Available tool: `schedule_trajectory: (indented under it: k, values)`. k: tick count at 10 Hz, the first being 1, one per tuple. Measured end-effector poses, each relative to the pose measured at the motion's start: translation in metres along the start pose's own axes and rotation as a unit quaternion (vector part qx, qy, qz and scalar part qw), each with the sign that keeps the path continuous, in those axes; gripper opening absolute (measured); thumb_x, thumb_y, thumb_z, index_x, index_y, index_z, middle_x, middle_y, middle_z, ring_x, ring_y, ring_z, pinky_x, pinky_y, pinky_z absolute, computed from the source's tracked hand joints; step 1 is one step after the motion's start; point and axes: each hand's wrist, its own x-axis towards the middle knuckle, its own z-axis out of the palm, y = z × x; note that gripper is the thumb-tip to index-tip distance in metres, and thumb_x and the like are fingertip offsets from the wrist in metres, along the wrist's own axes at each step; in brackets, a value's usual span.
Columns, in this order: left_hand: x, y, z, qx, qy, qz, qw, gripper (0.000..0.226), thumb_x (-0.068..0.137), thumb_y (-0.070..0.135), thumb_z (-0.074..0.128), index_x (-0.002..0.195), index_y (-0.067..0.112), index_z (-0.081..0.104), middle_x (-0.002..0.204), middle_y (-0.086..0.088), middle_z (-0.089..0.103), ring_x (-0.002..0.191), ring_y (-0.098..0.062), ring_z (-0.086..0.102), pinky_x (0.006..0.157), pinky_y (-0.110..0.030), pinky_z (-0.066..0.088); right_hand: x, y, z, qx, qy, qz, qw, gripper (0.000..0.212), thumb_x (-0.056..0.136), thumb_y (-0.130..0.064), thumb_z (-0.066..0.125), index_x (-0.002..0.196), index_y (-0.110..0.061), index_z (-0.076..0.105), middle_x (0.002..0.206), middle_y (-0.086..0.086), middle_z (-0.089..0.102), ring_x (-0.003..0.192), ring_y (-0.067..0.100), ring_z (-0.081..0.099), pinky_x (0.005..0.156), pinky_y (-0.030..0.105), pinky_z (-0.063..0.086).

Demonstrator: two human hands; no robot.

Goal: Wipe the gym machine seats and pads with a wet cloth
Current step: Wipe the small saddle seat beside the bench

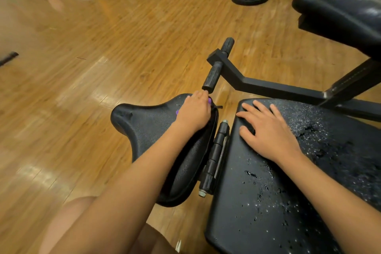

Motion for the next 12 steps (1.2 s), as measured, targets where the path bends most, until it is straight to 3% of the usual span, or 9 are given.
schedule_trajectory:
  k: [1,3,4,5,7,9,10,11,12]
  values:
    - [0.039,0.004,-0.001,0.031,-0.070,-0.061,0.995,0.031,0.105,0.024,0.033,0.116,0.005,0.055,0.118,-0.018,0.060,0.109,-0.034,0.055,0.091,-0.043,0.041,-0.001,0.001,0.003,-0.002,-0.006,0.001,1.000,0.047,0.095,-0.048,0.035,0.140,-0.038,0.046,0.157,-0.013,0.033,0.149,0.012,0.016,0.123,0.046,0.007]
    - [-0.001,0.011,-0.007,-0.009,-0.061,0.001,0.998,0.020,0.093,0.028,0.051,0.102,0.011,0.049,0.115,-0.013,0.058,0.111,-0.032,0.052,0.093,-0.042,0.041,-0.004,0.004,0.000,-0.009,-0.012,0.006,1.000,0.047,0.095,-0.049,0.035,0.140,-0.039,0.045,0.158,-0.013,0.031,0.150,0.012,0.015,0.123,0.046,0.007]
    - [-0.064,0.001,-0.012,-0.009,-0.031,0.047,0.998,0.050,0.095,0.022,0.046,0.141,0.002,0.043,0.147,-0.017,0.045,0.137,-0.032,0.038,0.112,-0.043,0.033,-0.004,0.002,-0.001,-0.007,-0.011,0.007,1.000,0.047,0.096,-0.048,0.034,0.141,-0.039,0.044,0.158,-0.013,0.031,0.150,0.012,0.015,0.123,0.047,0.007]
    - [-0.114,-0.034,-0.023,0.000,-0.018,0.039,0.999,0.059,0.096,0.019,0.039,0.153,0.004,0.032,0.159,-0.015,0.031,0.148,-0.029,0.026,0.119,-0.032,0.016,-0.003,0.002,-0.002,-0.007,-0.007,0.007,1.000,0.046,0.097,-0.047,0.036,0.141,-0.038,0.045,0.158,-0.013,0.031,0.150,0.012,0.015,0.123,0.046,0.006]
    - [-0.080,-0.092,-0.037,0.091,0.047,-0.064,0.993,0.051,0.089,0.021,0.029,0.133,0.008,0.050,0.128,-0.015,0.055,0.120,-0.035,0.051,0.097,-0.046,0.040,-0.003,0.000,-0.001,-0.002,-0.011,0.001,1.000,0.047,0.096,-0.047,0.035,0.140,-0.038,0.046,0.158,-0.013,0.032,0.149,0.012,0.016,0.123,0.046,0.007]
    - [-0.036,-0.087,-0.045,0.084,-0.007,-0.165,0.983,0.029,0.100,0.027,0.038,0.111,0.012,0.060,0.111,-0.021,0.066,0.101,-0.042,0.061,0.074,-0.042,0.044,-0.004,0.001,-0.005,-0.004,-0.010,0.004,1.000,0.047,0.097,-0.047,0.036,0.141,-0.037,0.046,0.158,-0.013,0.031,0.150,0.012,0.015,0.123,0.046,0.006]
    - [-0.064,-0.068,-0.041,0.046,0.003,-0.043,0.998,0.034,0.098,0.023,0.045,0.128,0.015,0.058,0.131,-0.013,0.061,0.118,-0.035,0.058,0.093,-0.041,0.045,-0.003,0.001,-0.005,-0.005,-0.009,0.004,1.000,0.047,0.097,-0.047,0.037,0.142,-0.037,0.045,0.158,-0.012,0.031,0.150,0.012,0.015,0.123,0.046,0.007]
    - [-0.109,-0.042,-0.034,0.008,-0.024,0.105,0.994,0.044,0.099,0.025,0.043,0.140,0.011,0.052,0.149,-0.015,0.048,0.138,-0.029,0.044,0.117,-0.037,0.027,-0.001,0.000,-0.005,-0.002,-0.002,-0.002,1.000,0.047,0.096,-0.047,0.036,0.141,-0.037,0.046,0.157,-0.011,0.033,0.149,0.013,0.017,0.123,0.047,0.008]
    - [-0.125,-0.040,-0.031,0.018,-0.036,0.133,0.990,0.053,0.102,0.034,0.030,0.150,0.015,0.040,0.156,-0.009,0.039,0.146,-0.022,0.033,0.120,-0.035,0.021,-0.001,0.002,-0.004,0.003,0.003,-0.003,1.000,0.045,0.096,-0.045,0.039,0.140,-0.036,0.048,0.156,-0.010,0.034,0.149,0.014,0.018,0.123,0.047,0.009]
